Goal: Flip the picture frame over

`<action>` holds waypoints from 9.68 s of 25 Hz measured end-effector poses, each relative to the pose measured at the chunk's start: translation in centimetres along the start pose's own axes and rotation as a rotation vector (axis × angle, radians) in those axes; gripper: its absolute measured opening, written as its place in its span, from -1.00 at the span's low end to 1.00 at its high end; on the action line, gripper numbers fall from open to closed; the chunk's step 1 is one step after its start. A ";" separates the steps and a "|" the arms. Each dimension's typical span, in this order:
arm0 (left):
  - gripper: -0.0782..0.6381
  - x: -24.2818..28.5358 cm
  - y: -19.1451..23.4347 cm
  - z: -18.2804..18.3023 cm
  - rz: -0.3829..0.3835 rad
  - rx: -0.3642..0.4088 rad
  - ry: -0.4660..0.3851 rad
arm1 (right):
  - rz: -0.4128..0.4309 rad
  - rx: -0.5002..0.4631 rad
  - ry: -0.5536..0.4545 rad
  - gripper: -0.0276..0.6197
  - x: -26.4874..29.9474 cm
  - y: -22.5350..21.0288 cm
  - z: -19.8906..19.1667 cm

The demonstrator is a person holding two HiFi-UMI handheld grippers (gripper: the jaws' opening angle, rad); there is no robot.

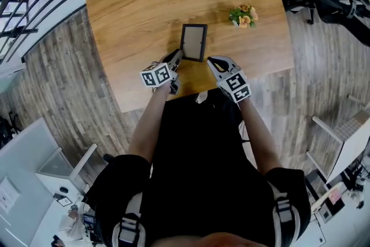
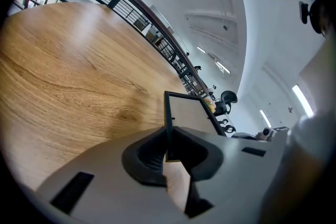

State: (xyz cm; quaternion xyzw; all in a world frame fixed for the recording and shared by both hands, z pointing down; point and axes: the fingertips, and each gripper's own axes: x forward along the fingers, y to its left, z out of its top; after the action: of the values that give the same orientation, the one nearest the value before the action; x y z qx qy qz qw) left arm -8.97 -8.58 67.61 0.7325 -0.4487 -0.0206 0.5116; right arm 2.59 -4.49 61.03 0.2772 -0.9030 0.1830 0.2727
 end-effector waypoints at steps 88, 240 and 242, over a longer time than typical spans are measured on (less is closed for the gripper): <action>-0.37 3.3 -7.5 0.7 -0.161 -0.393 0.010 | -0.368 -0.553 0.116 -0.68 1.1 1.2 1.2; -0.50 3.8 3.2 1.0 0.335 0.145 0.050 | -0.068 0.373 0.176 -0.52 9.8 -6.0 -7.5; -0.50 3.3 3.2 1.4 0.334 0.152 0.038 | -0.039 0.383 0.159 -0.47 9.6 -5.8 -7.4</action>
State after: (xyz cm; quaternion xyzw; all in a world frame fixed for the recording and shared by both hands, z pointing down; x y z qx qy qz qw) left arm -9.70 -12.08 70.85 0.6847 -0.5546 0.1123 0.4593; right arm 2.29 -9.31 73.55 0.3259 -0.8218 0.3673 0.2890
